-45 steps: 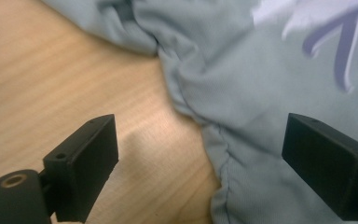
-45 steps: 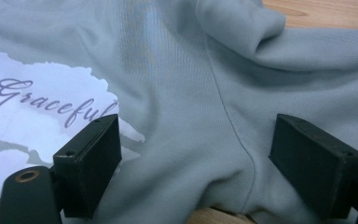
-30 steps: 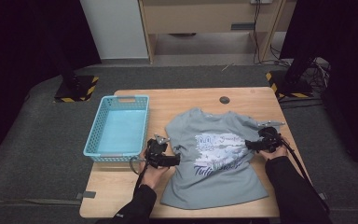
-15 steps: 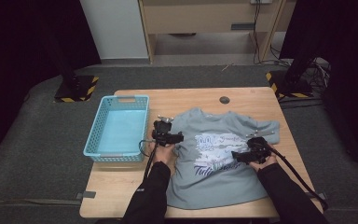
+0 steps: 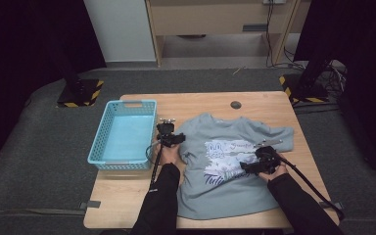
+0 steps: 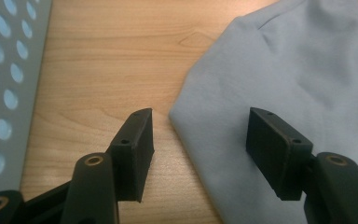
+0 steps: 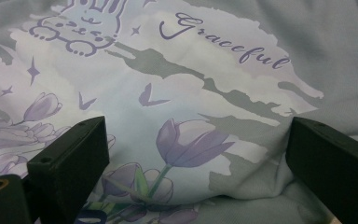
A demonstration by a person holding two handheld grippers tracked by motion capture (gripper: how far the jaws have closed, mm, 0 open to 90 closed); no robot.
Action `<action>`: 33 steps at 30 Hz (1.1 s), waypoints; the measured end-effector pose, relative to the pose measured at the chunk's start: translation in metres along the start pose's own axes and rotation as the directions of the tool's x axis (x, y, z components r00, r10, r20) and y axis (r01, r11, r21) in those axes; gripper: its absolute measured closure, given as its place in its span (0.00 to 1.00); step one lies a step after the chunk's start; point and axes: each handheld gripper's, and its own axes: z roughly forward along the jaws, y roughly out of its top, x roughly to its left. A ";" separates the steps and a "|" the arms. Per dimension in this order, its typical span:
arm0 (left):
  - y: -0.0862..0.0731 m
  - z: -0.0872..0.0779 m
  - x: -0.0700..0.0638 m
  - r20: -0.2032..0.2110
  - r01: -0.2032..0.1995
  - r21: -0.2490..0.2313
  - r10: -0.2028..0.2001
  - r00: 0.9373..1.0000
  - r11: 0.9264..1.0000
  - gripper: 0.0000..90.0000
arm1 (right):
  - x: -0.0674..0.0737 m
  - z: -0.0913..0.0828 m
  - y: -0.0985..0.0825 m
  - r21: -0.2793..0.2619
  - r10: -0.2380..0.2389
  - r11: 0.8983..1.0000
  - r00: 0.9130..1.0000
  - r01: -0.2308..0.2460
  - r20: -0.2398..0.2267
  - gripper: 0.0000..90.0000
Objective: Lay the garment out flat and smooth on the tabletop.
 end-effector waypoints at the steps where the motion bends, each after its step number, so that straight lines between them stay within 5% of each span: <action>1: 0.000 0.001 0.000 -0.003 0.003 -0.003 -0.003 1.000 1.000 0.45 | 0.000 0.000 0.000 0.002 -0.001 1.000 1.000 0.001 -0.001 0.07; 7: -0.002 0.005 -0.001 -0.040 -0.013 -0.002 0.013 0.999 1.000 0.50 | 0.000 0.002 -0.001 0.011 -0.005 1.000 1.000 0.005 -0.003 0.07; 14: -0.005 0.004 -0.005 -0.077 -0.052 -0.006 0.051 0.996 0.999 0.68 | 0.001 0.003 -0.001 0.022 -0.012 1.000 1.000 0.013 -0.009 0.06; 19: -0.007 0.004 -0.014 -0.048 -0.093 -0.010 0.092 0.995 0.996 0.93 | 0.002 0.004 -0.002 0.022 -0.019 1.000 1.000 0.019 -0.003 0.06; 22: -0.007 0.003 -0.017 -0.028 -0.129 0.001 0.128 0.991 0.992 0.96 | 0.002 0.005 -0.002 0.022 -0.023 0.999 1.000 0.023 0.001 0.06; 26: -0.005 -0.001 -0.014 0.014 -0.117 0.002 0.117 0.993 0.993 0.96 | 0.003 0.005 -0.002 0.021 -0.028 0.999 1.000 0.028 0.002 0.06; 33: 0.007 -0.030 -0.018 0.128 -0.090 -0.095 0.102 0.987 0.991 0.96 | 0.003 0.006 -0.002 0.020 -0.028 0.999 1.000 0.028 0.004 0.06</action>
